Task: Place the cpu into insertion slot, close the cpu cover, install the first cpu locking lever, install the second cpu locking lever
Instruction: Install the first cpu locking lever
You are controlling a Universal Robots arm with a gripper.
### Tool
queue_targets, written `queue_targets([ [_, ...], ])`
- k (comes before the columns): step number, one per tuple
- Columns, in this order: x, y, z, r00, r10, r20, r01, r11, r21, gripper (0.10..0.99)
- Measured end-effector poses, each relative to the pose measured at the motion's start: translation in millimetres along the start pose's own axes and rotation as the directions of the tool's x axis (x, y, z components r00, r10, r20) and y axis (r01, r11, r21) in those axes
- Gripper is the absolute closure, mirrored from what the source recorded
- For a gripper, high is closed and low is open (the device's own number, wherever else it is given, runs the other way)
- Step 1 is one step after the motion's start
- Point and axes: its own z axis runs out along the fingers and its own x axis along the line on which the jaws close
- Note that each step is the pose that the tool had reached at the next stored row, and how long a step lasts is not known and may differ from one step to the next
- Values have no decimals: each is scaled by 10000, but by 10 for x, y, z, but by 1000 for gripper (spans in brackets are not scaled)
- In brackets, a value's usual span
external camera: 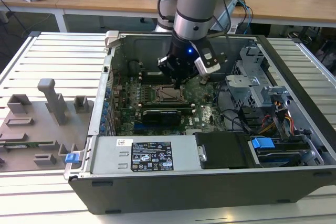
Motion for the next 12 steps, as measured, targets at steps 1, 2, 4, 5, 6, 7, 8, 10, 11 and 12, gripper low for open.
queue_targets([
  [1, 1, 2, -27, 10000, 0, 0, 0, 10000, 0, 980],
  [2, 2, 3, -45, 10000, 0, 0, 0, 10000, 0, 980],
  [4, 4, 5, -79, 10000, 0, 0, 0, 10000, 1, 980],
  [5, 5, 6, -94, 10000, 0, 0, 0, 10000, 0, 980],
  [6, 6, 8, -114, 10000, 0, 0, 0, 10000, 1, 980],
  [7, 7, 9, -134, 10000, 0, 0, 0, 10000, 1, 980],
  [8, 9, 12, -173, 10000, -1, 0, 1, 10000, 0, 980],
  [10, 11, 15, -213, 10000, -1, 0, 1, 10000, 0, 980],
  [11, 12, 16, -240, 10000, -1, 0, 1, 10000, 0, 980],
  [12, 14, 18, -271, 10000, -2, -1, 2, 10000, 1, 980],
])
